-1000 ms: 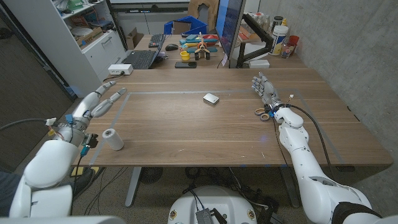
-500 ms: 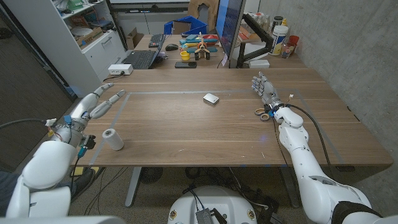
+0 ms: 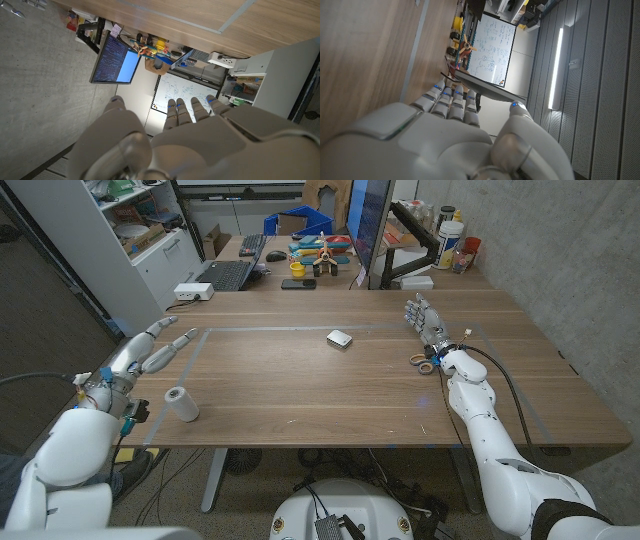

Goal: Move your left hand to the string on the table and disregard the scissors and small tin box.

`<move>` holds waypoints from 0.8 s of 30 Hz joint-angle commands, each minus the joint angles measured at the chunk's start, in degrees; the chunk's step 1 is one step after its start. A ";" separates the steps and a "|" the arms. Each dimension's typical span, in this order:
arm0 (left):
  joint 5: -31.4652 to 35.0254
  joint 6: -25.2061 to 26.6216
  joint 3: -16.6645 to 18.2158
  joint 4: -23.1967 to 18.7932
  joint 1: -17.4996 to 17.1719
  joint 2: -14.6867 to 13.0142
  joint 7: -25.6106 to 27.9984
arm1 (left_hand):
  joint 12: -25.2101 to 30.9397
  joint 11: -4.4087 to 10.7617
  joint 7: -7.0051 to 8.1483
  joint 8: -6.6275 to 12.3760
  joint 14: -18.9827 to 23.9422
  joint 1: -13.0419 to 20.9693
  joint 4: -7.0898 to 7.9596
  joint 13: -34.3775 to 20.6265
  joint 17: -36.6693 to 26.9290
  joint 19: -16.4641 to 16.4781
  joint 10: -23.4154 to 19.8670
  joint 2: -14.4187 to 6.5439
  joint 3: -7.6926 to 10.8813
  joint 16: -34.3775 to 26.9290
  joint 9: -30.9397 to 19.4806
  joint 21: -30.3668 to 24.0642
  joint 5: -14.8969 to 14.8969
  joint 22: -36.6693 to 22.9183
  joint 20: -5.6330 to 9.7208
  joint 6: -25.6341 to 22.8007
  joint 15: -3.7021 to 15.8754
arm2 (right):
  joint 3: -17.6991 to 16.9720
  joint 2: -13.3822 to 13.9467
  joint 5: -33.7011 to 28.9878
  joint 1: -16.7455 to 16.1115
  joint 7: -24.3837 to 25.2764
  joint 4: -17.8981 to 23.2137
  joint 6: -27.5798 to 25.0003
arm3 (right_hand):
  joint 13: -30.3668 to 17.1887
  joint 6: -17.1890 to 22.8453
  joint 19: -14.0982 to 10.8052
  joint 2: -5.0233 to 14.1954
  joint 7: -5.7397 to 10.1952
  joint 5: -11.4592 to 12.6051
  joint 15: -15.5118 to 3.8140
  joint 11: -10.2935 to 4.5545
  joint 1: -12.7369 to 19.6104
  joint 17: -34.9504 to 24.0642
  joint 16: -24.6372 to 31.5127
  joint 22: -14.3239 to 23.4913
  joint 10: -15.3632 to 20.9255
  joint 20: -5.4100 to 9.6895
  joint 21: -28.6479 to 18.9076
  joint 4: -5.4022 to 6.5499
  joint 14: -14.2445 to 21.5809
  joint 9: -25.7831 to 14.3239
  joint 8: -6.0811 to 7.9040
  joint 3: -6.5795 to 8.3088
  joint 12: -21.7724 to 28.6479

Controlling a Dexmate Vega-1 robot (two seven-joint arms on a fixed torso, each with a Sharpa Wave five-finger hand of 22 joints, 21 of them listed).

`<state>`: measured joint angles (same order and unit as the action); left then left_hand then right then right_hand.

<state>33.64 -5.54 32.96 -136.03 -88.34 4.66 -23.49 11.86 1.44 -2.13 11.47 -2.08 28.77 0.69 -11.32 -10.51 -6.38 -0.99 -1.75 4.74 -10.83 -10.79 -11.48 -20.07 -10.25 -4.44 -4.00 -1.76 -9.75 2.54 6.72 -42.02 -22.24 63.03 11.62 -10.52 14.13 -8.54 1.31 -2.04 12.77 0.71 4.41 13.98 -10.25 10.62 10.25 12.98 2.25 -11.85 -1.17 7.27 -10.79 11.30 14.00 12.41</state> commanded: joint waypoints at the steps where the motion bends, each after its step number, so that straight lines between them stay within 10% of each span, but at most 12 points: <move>1: 3.28 -0.19 0.71 -0.77 -0.89 -0.02 0.48 | 0.32 0.17 0.08 0.31 -0.15 0.69 -0.36 -0.15 -0.28 -0.08 -0.17 0.18 -0.04 -0.25 -0.14 -0.40 0.32 -0.33 -0.33 -0.36 -0.40 | -0.01 -0.24 -0.10 0.99 -0.15 -1.74 0.74 | -0.15 0.24 -0.51 0.62 0.05 -0.07 -0.11 -0.09 0.08 -0.35 0.27 0.31 0.63 0.07 0.01 -0.40 0.62 -0.09 -0.04 0.17 -0.01; 24: 9.68 2.04 -0.13 -0.65 -0.48 -1.40 -0.04 | 0.46 0.36 0.33 0.53 0.44 1.28 -0.59 -0.18 -0.33 0.27 -0.58 -0.01 -0.09 -0.45 -0.14 -0.51 0.46 -0.36 -1.17 -1.18 -0.59 | 0.00 -0.28 -0.52 0.86 0.11 -1.37 0.09 | -0.15 0.27 -0.48 0.67 0.11 -0.05 -0.13 -0.17 0.01 -0.35 0.28 0.31 0.65 0.03 0.08 -0.49 0.78 -0.09 -0.04 0.08 -0.05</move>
<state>40.30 -4.23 33.07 -136.74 -88.74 3.78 -23.54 12.10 1.74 -1.84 11.47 -1.88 29.30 0.45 -11.32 -10.51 -6.17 -1.30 -1.82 4.49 -10.83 -10.79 -11.47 -19.61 -10.55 -5.04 -4.73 -1.96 -9.73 2.26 6.36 -41.07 -22.31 61.45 12.10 -10.52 14.13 -8.54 1.31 -2.05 12.77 0.50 4.09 13.98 -10.55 10.62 10.25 13.31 2.25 -11.85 -1.35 7.48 -10.78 11.30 13.83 12.41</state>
